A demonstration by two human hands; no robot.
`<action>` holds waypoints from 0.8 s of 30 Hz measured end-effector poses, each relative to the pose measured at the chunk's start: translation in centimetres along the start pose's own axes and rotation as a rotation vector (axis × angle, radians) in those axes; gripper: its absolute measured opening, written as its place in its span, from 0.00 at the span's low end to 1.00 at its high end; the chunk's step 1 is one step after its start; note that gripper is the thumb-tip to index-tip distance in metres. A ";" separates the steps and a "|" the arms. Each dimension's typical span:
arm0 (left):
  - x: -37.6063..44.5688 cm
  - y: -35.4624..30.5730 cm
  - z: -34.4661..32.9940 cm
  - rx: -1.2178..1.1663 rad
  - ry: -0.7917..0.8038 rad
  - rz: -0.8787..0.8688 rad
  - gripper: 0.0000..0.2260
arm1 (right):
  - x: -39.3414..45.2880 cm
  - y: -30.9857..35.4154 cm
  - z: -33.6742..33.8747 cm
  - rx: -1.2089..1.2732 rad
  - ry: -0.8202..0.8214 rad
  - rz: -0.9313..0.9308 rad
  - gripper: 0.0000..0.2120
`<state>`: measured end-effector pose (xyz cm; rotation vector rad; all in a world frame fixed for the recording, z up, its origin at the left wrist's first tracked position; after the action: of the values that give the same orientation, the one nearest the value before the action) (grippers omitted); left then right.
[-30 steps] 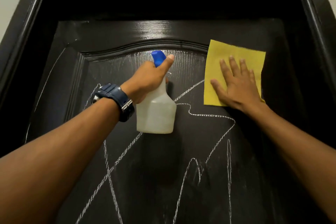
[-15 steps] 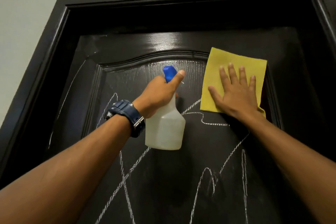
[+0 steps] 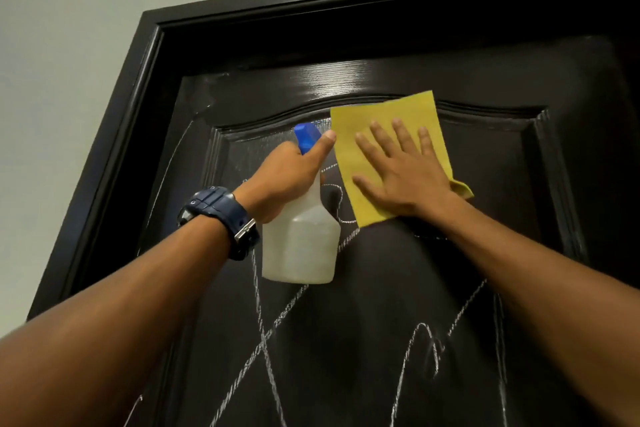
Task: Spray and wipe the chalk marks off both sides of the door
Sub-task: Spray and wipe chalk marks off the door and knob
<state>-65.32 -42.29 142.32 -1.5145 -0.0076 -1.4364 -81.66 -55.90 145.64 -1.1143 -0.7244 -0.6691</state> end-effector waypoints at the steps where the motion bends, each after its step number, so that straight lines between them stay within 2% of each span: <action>1: 0.1 0.4 0.2 0.016 -0.015 0.014 0.25 | 1.8 0.1 0.4 0.033 -0.012 -0.069 0.37; 3: 0.5 1.2 0.9 0.037 -0.040 0.028 0.24 | 3.8 1.5 0.6 0.095 -0.037 -0.185 0.37; 4: 0.8 1.6 1.2 0.045 -0.047 0.036 0.24 | 3.8 3.0 0.3 0.104 -0.045 -0.183 0.37; 9: 1.3 3.9 3.4 0.106 -0.082 0.059 0.26 | -3.1 13.0 -3.9 0.096 -0.095 0.075 0.36; 15: 1.8 5.7 7.8 0.087 -0.070 0.087 0.23 | -3.7 13.6 -4.4 0.015 -0.011 0.113 0.39; 18: 2.2 6.6 10.2 0.082 -0.047 0.077 0.23 | 0.7 12.4 -3.0 0.009 0.044 0.033 0.40; 24: 4.0 10.1 14.4 0.012 0.017 0.078 0.24 | 11.2 13.8 -0.9 0.077 -0.029 -0.227 0.38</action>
<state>-47.42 -40.52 142.02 -1.4768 0.0523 -1.3844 -64.03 -53.89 146.81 -0.9809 -0.9034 -0.8111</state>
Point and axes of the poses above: each hand's wrist, its own x-axis towards the middle knuckle, its own z-axis out of the back of the hand, y = z × x, the point moved 3 cm from there along x, towards the middle knuckle, and after that the axes turned 12 degrees about z, right-handed, at the moved point
